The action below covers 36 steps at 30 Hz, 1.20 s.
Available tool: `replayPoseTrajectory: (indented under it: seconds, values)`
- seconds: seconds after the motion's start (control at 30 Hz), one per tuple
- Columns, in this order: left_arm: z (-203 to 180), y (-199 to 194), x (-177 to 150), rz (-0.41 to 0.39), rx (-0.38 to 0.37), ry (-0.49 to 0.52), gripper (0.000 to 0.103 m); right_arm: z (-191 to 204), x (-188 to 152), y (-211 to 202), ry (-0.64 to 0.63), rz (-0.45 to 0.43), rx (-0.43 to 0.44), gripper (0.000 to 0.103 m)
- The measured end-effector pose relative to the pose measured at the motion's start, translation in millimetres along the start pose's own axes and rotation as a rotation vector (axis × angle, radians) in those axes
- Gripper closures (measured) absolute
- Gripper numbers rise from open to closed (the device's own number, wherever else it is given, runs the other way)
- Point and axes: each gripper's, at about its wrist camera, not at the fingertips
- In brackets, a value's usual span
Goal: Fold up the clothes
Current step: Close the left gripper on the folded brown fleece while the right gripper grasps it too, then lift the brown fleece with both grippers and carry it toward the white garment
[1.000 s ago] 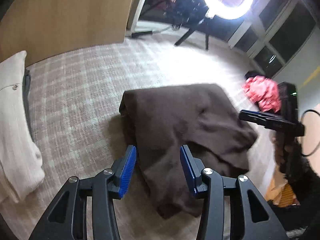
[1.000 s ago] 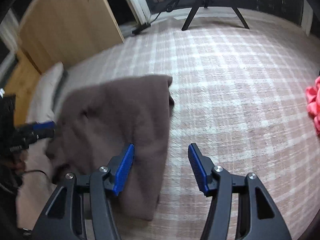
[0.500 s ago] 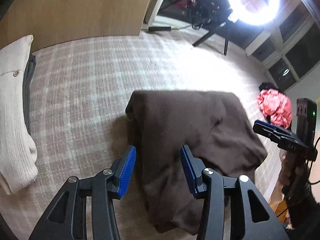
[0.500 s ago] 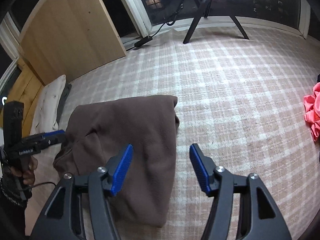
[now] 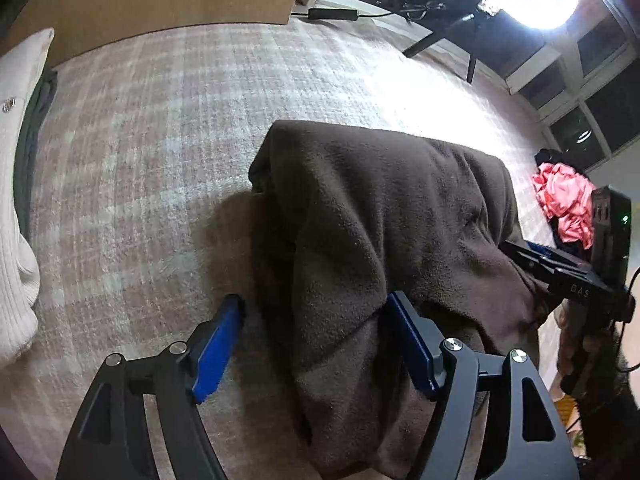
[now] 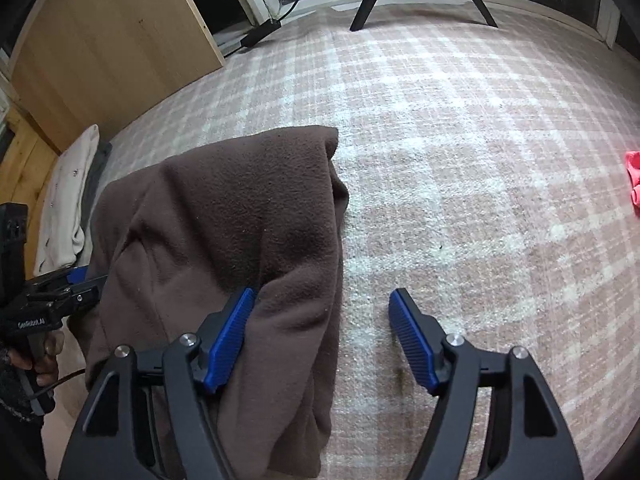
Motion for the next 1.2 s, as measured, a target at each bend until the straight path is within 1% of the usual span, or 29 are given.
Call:
replayPoseTrajectory:
  seconds: [0.07, 0.17, 0.23, 0.3, 0.37, 0.4, 0.47, 0.5, 0.63, 0.7, 0.73, 0.8, 0.87, 0.93, 0.97, 1.07, 1.2]
  values:
    - [-4, 1, -1, -0.005, 0.008, 0.012, 0.035, 3, -1, 0, -0.001, -0.003, -0.013, 0.029]
    - [-10, 2, -3, -0.009, 0.009, 0.022, 0.042, 9, -5, 0, -0.017, -0.012, -0.024, 0.028]
    - [-13, 4, -4, -0.014, 0.0, 0.029, 0.046, 11, -7, -2, -0.036, -0.018, -0.009, 0.028]
    - [-17, 5, -1, -0.017, -0.007, 0.036, 0.052, 15, -9, 0, -0.062, -0.028, 0.014, 0.029]
    - [-18, 5, 1, -0.019, -0.014, 0.038, 0.054, 18, -11, 0, -0.078, -0.037, 0.04, 0.029]
    - [-17, 6, 1, -0.02, -0.019, 0.037, 0.055, 18, -11, 0, -0.081, -0.037, 0.058, 0.031]
    - [-19, 8, 2, -0.021, -0.033, 0.033, 0.056, 19, -12, 0, -0.087, -0.036, 0.095, 0.042]
    - [-18, 8, 2, -0.023, -0.039, 0.032, 0.057, 19, -13, 0, -0.087, -0.031, 0.11, 0.042]
    - [-16, 8, 1, -0.033, -0.061, 0.022, 0.061, 20, -13, 1, -0.072, -0.019, 0.135, 0.05]
    - [-14, 4, -3, -0.045, -0.069, 0.018, 0.064, 19, -15, 1, -0.063, -0.018, 0.149, 0.055]
    - [-14, 4, -5, -0.05, -0.071, 0.016, 0.064, 18, -14, 1, -0.059, -0.018, 0.158, 0.06]
    - [-13, 2, -7, -0.064, -0.077, 0.009, 0.067, 14, -8, 5, -0.027, -0.013, 0.19, 0.063]
    - [-12, 0, -10, -0.079, -0.086, -0.001, 0.069, 9, -12, 3, 0.005, -0.014, 0.23, 0.068]
    - [-7, -4, -13, -0.095, -0.112, -0.03, 0.071, 1, -15, 2, 0.063, -0.009, 0.293, 0.074]
    - [-4, -5, -14, -0.101, -0.13, -0.051, 0.073, -2, -15, 1, 0.077, -0.01, 0.308, 0.076]
    - [1, -7, -15, -0.114, -0.159, -0.093, 0.075, -1, -14, -4, 0.101, -0.024, 0.339, 0.079]
    - [-8, -11, -9, -0.141, -0.143, -0.081, 0.08, 7, -17, -24, 0.067, -0.063, 0.339, 0.08]
Point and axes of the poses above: each gripper's, at about its wrist camera, not at the fingertips, and y roughly the way its jaws point, z to its left, x to its top, and after that the axes turned 3 degrees about -x, right-handed
